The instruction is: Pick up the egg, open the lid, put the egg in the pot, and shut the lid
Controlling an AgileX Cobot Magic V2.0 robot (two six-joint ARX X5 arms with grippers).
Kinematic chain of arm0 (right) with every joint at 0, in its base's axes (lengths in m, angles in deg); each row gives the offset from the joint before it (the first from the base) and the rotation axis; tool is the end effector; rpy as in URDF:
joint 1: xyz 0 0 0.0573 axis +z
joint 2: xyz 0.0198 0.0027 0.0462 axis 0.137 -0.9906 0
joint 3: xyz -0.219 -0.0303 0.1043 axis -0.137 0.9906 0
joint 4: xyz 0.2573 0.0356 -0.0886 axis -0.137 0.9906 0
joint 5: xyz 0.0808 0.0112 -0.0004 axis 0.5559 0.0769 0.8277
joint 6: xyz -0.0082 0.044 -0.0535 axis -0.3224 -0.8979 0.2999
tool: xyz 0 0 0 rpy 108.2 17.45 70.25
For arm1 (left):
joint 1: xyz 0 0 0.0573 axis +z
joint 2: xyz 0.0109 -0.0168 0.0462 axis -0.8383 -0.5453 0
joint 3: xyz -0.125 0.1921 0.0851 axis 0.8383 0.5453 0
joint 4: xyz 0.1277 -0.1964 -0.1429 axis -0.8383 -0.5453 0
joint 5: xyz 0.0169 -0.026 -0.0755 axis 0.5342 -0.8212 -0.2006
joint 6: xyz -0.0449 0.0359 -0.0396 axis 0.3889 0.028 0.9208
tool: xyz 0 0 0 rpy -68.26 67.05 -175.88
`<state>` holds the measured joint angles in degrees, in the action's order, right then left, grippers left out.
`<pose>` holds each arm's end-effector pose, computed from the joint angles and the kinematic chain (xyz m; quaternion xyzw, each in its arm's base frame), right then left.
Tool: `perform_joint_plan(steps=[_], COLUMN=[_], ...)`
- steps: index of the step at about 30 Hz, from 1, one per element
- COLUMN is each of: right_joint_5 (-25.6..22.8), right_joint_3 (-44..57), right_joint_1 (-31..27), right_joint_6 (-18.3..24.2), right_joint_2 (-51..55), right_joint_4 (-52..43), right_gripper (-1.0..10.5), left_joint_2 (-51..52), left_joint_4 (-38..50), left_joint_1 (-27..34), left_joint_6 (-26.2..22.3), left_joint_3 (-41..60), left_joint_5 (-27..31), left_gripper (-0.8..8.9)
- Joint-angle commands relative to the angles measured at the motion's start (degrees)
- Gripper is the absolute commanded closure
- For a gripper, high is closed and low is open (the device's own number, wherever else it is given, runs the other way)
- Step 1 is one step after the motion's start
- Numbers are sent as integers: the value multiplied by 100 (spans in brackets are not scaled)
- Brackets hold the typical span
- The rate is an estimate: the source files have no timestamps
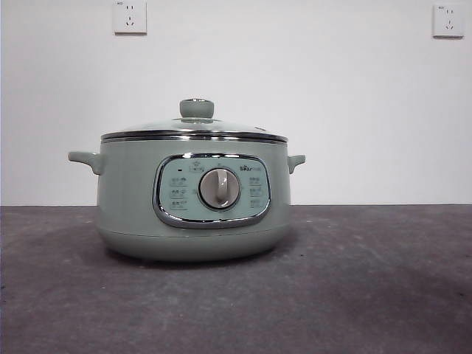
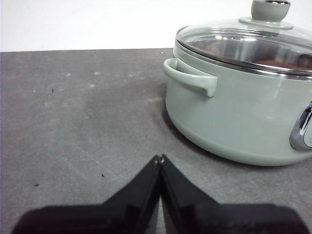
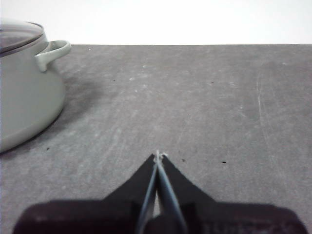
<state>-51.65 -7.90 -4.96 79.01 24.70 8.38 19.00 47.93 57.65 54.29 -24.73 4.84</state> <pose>0.1602 0.0137 0.1504 -0.0031 0.0860 0.0783 0.9932 0.1609 -0.0120 0.1476 -0.0255 0.0873 -0.1239 0.9881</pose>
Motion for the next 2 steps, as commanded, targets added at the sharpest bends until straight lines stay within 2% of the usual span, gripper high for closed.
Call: perform_joint_plan(steps=[1, 2], right_joint_5=[-7, -7], right_joint_3=[59, 59], right_joint_1=[4, 4], right_joint_6=[-59, -59], right_joint_2=[4, 4], right_joint_4=[-35, -35], right_gripper=[944, 944], left_joint_2=[7, 7], left_joint_4=[33, 33], left_joint_1=[20, 17], left_joint_6=[33, 33], left_joint_3=[42, 42], left_joint_5=[13, 13], left_gripper=[816, 816])
